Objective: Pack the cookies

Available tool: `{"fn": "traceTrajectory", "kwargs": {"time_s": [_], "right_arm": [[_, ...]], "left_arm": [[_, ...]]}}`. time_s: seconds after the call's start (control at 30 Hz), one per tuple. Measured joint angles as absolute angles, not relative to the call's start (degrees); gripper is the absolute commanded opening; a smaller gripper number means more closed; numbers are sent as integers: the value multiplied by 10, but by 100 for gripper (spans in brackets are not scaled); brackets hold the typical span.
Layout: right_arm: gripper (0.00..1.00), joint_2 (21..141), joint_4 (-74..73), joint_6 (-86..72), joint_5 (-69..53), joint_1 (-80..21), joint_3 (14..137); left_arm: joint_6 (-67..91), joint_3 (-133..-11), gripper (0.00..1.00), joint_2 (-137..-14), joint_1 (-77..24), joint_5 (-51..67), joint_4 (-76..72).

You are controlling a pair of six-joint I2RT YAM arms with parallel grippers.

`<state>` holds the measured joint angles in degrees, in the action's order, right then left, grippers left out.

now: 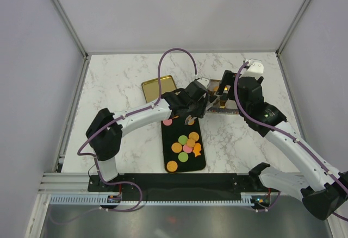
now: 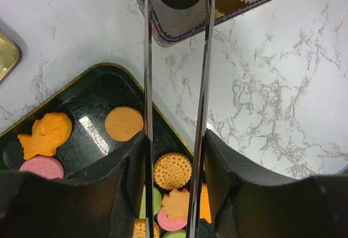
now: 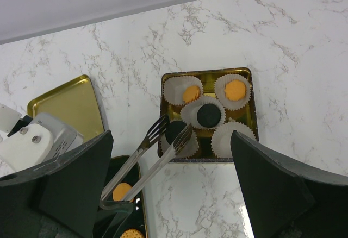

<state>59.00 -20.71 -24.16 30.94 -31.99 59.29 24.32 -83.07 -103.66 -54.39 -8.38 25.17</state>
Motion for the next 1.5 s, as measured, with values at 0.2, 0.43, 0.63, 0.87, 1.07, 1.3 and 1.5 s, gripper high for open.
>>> {"fn": "traceTrajectory", "kwargs": {"time_s": [0.2, 0.43, 0.63, 0.87, 1.07, 1.3, 1.5], "right_arm": [[98, 590, -208, -242, 309, -320, 593], [98, 590, -209, -242, 309, -320, 593], [98, 590, -209, -242, 309, -320, 593], [98, 590, -210, -242, 308, -320, 593], [98, 590, -210, -242, 302, -320, 593], [98, 595, -210, -242, 284, -320, 593], [98, 609, -210, -242, 272, -320, 593]], "left_arm": [[243, -831, 53, -1036, -544, -84, 252], [243, -830, 53, -1030, -544, -85, 252], [243, -829, 53, -1018, -544, -87, 253], [243, -800, 53, -952, -544, -91, 258], [244, -749, 53, -853, -545, -106, 273], [262, -648, 53, -748, -545, -109, 307], [279, -568, 52, -715, -547, -97, 334]]}}
